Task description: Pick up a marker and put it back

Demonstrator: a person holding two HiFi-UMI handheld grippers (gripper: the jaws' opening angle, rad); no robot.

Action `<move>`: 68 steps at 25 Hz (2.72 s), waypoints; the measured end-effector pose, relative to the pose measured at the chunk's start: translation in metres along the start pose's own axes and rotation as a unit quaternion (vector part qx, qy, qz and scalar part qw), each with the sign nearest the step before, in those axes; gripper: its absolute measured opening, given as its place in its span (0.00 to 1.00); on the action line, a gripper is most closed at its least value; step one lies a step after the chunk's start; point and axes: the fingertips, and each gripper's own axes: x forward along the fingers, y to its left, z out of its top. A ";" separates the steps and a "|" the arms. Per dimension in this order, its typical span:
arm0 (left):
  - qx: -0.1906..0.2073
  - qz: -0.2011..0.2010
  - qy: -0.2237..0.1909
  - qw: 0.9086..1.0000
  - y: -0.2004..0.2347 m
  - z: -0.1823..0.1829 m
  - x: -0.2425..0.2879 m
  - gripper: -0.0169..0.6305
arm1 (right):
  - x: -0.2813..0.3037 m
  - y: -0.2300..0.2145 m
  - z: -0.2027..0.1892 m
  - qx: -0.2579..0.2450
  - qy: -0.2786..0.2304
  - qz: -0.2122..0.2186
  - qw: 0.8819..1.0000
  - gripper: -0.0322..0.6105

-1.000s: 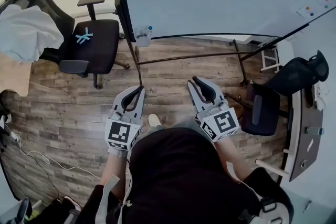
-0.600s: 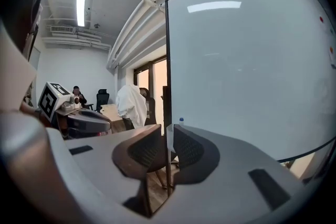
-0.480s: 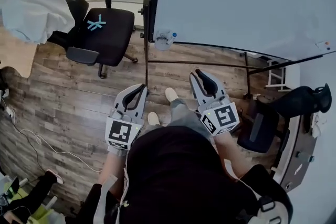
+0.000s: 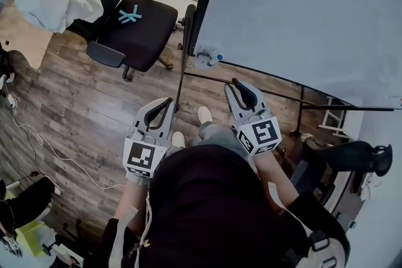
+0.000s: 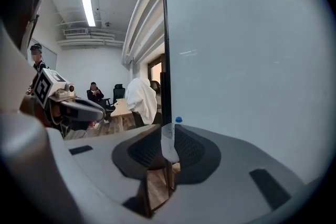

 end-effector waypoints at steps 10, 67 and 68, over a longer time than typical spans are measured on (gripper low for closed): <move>-0.011 0.066 0.020 0.998 0.016 0.005 0.016 0.04 | 0.046 -0.017 -0.011 -0.016 0.020 0.063 0.998 0.16; 0.027 0.131 0.001 0.991 0.021 0.029 0.017 0.04 | 0.062 -0.029 0.053 -0.044 -0.019 0.094 0.994 0.17; 0.028 0.127 -0.001 0.992 0.020 0.030 0.019 0.04 | 0.059 -0.030 0.057 -0.043 -0.024 0.090 0.995 0.17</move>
